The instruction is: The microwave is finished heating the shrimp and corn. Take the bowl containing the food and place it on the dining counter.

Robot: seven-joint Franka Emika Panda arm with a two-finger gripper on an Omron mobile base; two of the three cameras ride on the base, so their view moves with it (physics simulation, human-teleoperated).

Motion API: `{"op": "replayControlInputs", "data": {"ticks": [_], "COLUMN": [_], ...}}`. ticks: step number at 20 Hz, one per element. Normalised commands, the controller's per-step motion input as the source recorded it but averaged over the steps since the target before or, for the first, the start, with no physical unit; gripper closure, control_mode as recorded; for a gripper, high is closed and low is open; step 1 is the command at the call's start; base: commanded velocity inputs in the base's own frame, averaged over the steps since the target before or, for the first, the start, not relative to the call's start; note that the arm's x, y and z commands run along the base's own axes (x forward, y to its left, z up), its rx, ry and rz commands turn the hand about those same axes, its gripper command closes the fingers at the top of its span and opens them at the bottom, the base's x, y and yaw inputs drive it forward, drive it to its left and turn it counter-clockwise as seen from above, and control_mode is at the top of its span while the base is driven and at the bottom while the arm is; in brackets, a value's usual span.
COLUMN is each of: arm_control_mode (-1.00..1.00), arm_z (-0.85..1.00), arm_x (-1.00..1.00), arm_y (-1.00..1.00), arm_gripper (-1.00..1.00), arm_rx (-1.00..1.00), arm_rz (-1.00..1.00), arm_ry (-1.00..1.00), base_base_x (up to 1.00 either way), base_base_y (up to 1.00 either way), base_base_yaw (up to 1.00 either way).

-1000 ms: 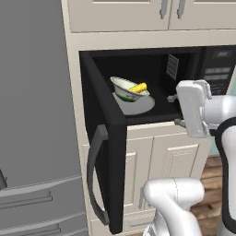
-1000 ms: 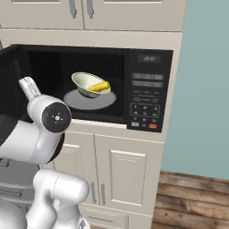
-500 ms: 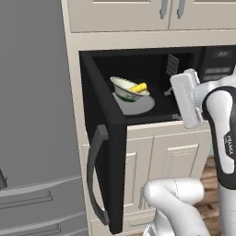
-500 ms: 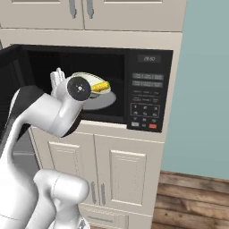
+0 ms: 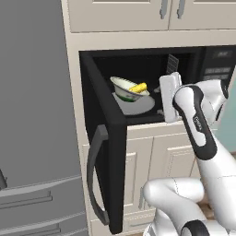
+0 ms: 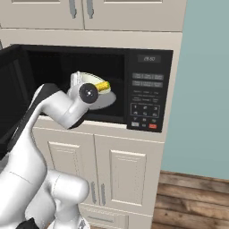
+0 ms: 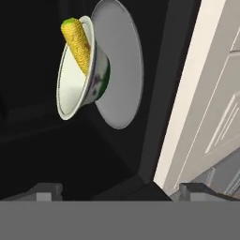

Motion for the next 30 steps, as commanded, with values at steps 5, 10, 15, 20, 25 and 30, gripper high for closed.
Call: {"op": "replayControlInputs", "data": {"ticks": [5,10,15,20,25,30], "arm_control_mode": [-1.0,-1.0,-1.0,-1.0,-1.0,-1.0], "arm_z": [0.0,-0.08,-0.28,-0.27,-0.27,-0.29], "arm_x": [0.85,0.74,0.67,0.69,0.59,0.64], "arm_y": [0.08,0.0,0.0,0.0,0.05,0.13], "arm_gripper": [-1.0,-1.0,-1.0,-1.0,-1.0,-1.0], "arm_rx": [0.01,0.03,0.08,0.11,0.1,0.05], "arm_rz": [-0.16,-0.08,-0.06,-0.02,0.0,0.0], "arm_ry": [0.21,0.14,0.13,0.1,0.06,0.05], "base_base_x": [0.0,0.0,0.0,0.0,0.0,0.0], "base_base_y": [0.0,0.0,0.0,0.0,0.0,0.0], "base_base_yaw": [0.0,0.0,0.0,0.0,0.0,0.0]}}
